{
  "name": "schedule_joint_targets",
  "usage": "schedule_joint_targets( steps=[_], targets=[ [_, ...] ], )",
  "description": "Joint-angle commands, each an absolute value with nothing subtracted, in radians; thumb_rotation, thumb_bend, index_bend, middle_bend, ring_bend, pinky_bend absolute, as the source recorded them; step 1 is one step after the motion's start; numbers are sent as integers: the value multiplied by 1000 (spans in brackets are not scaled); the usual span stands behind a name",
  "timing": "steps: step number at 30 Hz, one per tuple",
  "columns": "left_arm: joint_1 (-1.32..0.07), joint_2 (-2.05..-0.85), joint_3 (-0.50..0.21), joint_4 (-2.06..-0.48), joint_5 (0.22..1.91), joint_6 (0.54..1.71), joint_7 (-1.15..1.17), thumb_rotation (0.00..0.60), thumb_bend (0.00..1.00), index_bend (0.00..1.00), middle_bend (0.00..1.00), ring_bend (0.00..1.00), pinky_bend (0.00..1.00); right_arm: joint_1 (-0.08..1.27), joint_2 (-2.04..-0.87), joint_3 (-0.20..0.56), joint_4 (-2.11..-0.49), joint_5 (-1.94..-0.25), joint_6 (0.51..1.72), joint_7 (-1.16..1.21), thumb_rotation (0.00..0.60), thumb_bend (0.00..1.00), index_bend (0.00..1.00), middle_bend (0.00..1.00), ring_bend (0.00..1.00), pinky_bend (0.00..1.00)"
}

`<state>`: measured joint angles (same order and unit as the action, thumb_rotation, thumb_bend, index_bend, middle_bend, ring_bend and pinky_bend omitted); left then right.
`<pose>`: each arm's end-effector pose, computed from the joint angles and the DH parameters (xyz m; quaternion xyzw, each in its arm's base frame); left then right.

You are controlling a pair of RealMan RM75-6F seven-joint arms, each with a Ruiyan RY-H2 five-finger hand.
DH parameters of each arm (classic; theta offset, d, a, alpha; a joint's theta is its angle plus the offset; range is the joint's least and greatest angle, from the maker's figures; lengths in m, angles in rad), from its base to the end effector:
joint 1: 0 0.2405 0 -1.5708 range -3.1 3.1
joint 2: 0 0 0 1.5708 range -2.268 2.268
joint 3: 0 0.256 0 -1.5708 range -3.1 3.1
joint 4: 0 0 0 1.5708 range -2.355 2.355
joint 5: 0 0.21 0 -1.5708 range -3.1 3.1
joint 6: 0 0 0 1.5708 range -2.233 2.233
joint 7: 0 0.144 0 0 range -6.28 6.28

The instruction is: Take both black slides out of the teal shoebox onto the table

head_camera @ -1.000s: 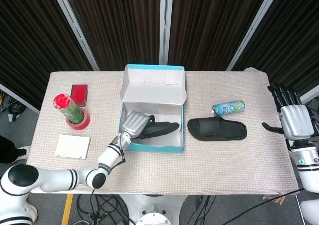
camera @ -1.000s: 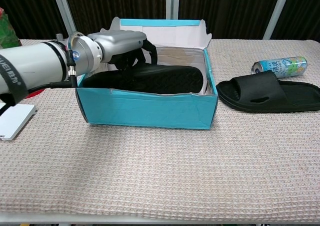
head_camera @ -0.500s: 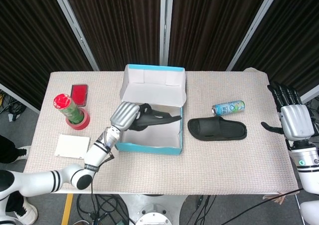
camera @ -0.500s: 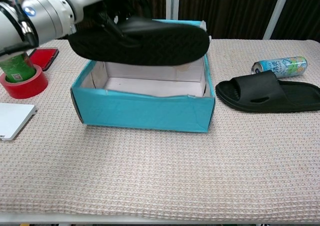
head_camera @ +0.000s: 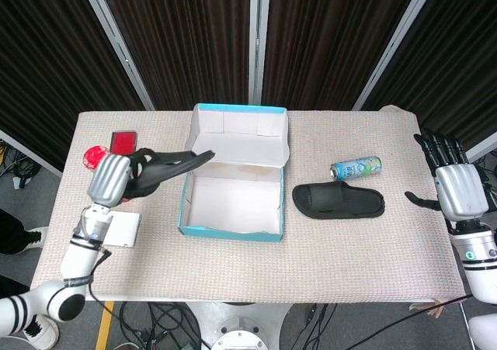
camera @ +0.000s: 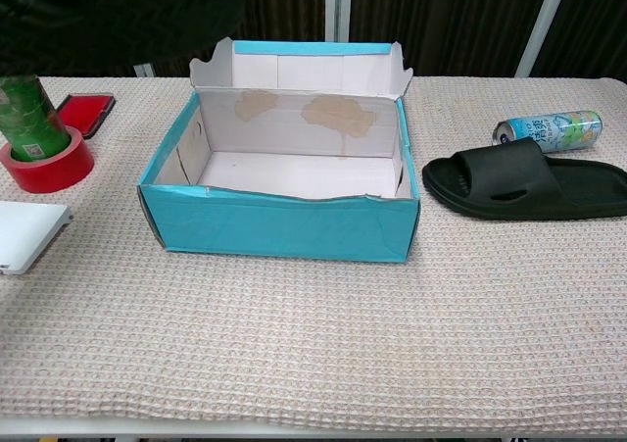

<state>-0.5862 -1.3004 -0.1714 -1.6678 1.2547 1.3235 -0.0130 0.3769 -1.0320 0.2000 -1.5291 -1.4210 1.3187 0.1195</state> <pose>-0.1748 0.3239 0.1001 -0.5966 -0.4011 -0.5345 0.4443 -0.2629 -0.3017 0.2053 0.6200 -0.3106 0.4547 0.5588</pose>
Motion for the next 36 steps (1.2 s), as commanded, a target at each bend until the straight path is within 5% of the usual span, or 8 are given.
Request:
schedule_joint_targets(
  steps=[1, 8, 13, 21, 24, 30, 36],
  targets=[
    [-496, -1284, -95, -1648, 1297, 1392, -17, 600, 444, 604, 656, 662, 880, 375, -1033, 199, -1528, -1424, 1321, 122, 600, 0, 0, 0, 0, 0],
    [-361, -1309, -36, -1540, 1341, 1512, -33, 600, 444, 604, 650, 655, 870, 360, -1024, 197, -1533, -1429, 1340, 129, 600, 0, 0, 0, 0, 0],
    [-333, -1345, -13, -1464, 1347, 1475, -35, 600, 444, 603, 646, 651, 863, 350, -1022, 196, -1535, -1428, 1349, 134, 600, 0, 0, 0, 0, 0],
    [-349, -1438, -73, -1420, 1260, 1377, 17, 600, 441, 572, 614, 616, 837, 336, -1017, 193, -1540, -1433, 1364, 136, 600, 0, 0, 0, 0, 0],
    [-354, -1468, -105, -1445, 1221, 1360, 42, 600, 369, 517, 565, 585, 819, 333, -1014, 192, -1542, -1434, 1367, 136, 600, 0, 0, 0, 0, 0],
    [-359, -1471, -129, -1533, 1162, 1322, 121, 600, 50, 286, 400, 376, 609, 327, -1005, 196, -1550, -1436, 1377, 130, 600, 0, 0, 0, 0, 0],
    [-344, -1419, -117, -1617, 1134, 1286, 148, 600, 0, 145, 213, 162, 415, 319, -1003, 196, -1549, -1430, 1379, 134, 600, 0, 0, 0, 0, 0]
  ],
)
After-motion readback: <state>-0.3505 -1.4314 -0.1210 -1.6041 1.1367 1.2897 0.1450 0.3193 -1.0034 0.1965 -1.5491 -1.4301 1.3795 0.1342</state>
